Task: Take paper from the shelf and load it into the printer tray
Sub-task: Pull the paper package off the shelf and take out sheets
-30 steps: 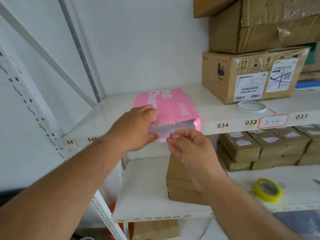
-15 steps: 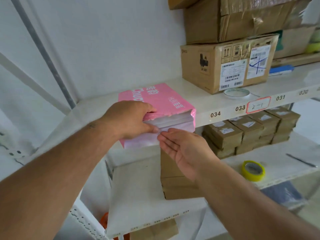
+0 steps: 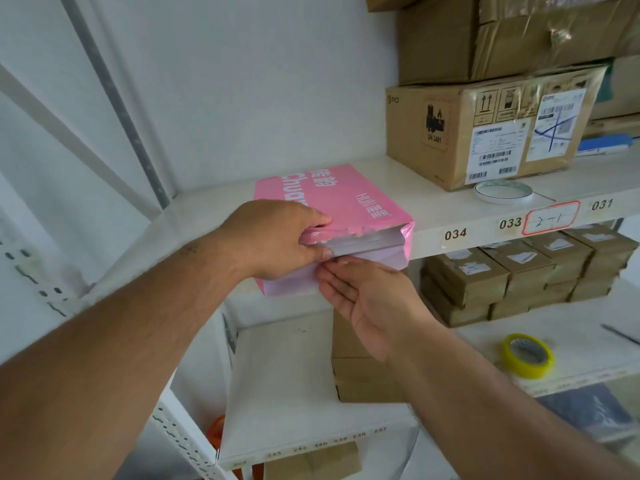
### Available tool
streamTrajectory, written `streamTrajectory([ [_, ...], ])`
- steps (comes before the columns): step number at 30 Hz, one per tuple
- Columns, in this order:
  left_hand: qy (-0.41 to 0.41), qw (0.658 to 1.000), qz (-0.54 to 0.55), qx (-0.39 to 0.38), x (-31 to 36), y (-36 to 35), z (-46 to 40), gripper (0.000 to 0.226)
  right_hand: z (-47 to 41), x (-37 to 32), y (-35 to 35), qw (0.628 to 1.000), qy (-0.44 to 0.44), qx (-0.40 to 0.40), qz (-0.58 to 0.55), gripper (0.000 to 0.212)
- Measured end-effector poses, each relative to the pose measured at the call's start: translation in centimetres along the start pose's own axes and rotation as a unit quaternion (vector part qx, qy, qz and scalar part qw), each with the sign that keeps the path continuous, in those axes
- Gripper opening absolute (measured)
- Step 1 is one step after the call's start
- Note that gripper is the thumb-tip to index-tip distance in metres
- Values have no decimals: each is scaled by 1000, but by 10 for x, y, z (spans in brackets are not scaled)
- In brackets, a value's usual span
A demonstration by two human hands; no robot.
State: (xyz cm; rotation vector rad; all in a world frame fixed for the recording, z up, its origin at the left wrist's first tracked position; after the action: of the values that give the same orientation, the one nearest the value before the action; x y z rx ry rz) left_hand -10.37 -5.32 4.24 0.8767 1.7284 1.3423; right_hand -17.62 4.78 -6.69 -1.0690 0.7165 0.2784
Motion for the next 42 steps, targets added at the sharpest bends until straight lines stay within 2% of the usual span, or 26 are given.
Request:
streamTrajectory([
  [17, -28, 999, -31, 5, 3, -1, 2, 48, -3, -1, -1, 999, 23, 19, 12, 13],
  [23, -53, 997, -63, 13, 6, -2, 3, 42, -5, -2, -3, 999, 32, 21, 15, 18],
  [31, -60, 995, -72, 26, 5, -3, 3, 46, -5, -1, -1, 998, 39, 41, 36, 11],
  [42, -60, 995, -72, 27, 6, -2, 3, 51, -5, 0, -1, 998, 44, 28, 38, 20],
])
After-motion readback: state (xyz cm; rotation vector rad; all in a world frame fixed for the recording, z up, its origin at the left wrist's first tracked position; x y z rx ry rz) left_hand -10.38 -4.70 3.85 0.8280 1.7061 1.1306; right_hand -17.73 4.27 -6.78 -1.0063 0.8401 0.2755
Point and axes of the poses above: each hand's wrist, its own z-axis away from the middle knuckle, its own y-axis out of the back of the hand, x = y × z, the point moved 6 cm from there along -z, towards the middle knuckle, and after that the axes turned 4 degrees about -y, right-handed, at the moved point
